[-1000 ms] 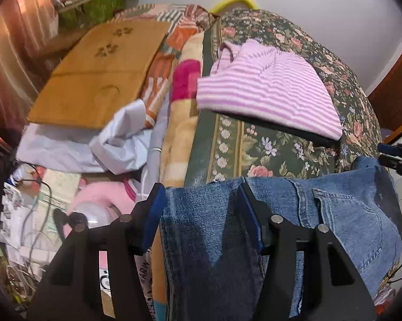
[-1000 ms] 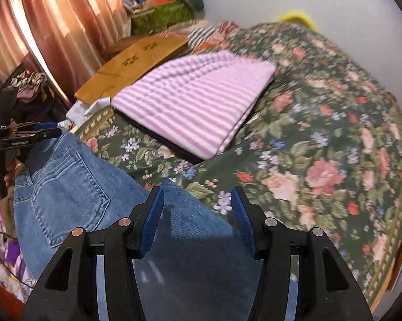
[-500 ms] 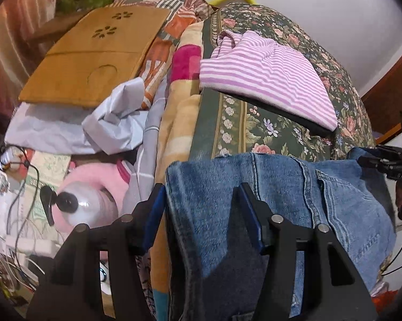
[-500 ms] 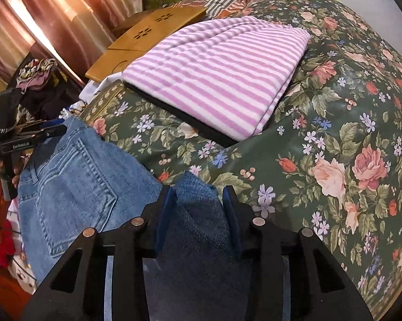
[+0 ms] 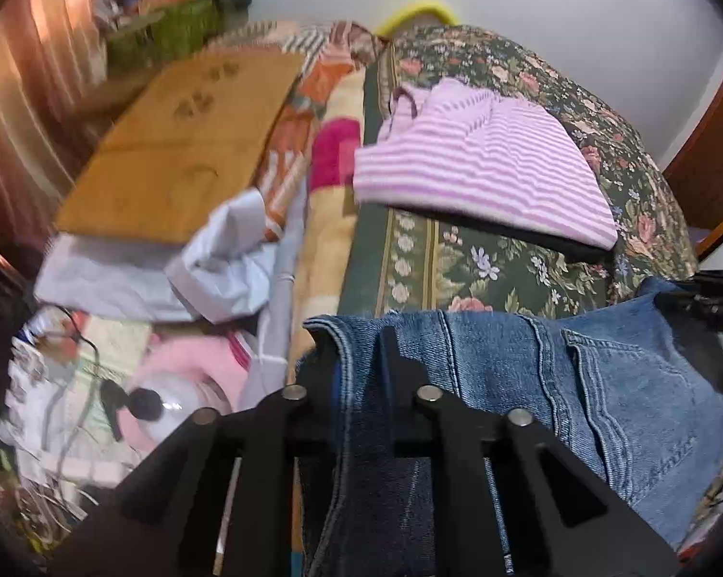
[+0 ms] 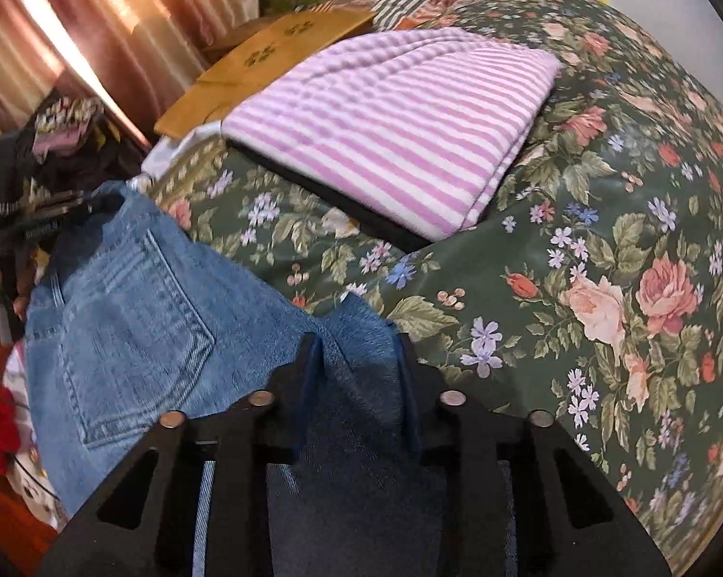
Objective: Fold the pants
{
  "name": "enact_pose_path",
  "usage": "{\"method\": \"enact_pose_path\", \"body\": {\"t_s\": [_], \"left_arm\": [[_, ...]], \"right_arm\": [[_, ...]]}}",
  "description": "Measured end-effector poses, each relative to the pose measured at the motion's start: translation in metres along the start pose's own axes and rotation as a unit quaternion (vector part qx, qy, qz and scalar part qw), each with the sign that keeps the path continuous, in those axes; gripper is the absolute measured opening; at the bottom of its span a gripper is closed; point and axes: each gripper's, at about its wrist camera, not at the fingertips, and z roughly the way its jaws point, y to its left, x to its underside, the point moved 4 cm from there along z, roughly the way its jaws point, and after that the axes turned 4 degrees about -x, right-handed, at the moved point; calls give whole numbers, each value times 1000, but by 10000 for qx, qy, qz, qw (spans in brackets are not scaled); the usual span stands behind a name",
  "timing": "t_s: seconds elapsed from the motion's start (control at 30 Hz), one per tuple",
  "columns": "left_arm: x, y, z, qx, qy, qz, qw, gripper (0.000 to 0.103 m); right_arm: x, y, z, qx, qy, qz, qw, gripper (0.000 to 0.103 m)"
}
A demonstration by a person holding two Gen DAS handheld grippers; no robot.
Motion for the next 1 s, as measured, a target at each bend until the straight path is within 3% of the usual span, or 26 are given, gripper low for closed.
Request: {"method": "enact_pose_path", "body": {"t_s": [0.17,0.27,0.43,0.53,0.63,0.77,1.0], "left_arm": [[1,-3,-23,-58,-314,170,9993,10],[4,0,-30,15,-317,106,9994,10],[12,0,-32,19,-346,26,9994,9],[19,1,-31,-60,-349,-36,9994,9],[24,6,-31,-98,-339,-122,9993,8],[22,13,-41,-104,-420,-152,9989,8],[-2,12,-31,-278,-412,78,9987,8]], "right_arm": [[-1,-5,-9,-341,-194,360,9986,18],[-4,-4,-9,-426,-89,438,9981,23],[-12,0,1,-225,75,285,9993,24],[-13,-5,6,-274,96,336,9990,18],[-13,-6,2,-231,-77,346,9991,6],[-13,2,-14,-100,-393,142,9991,5],[-15,6,-18,223,-544,-210,9980,5]]}}
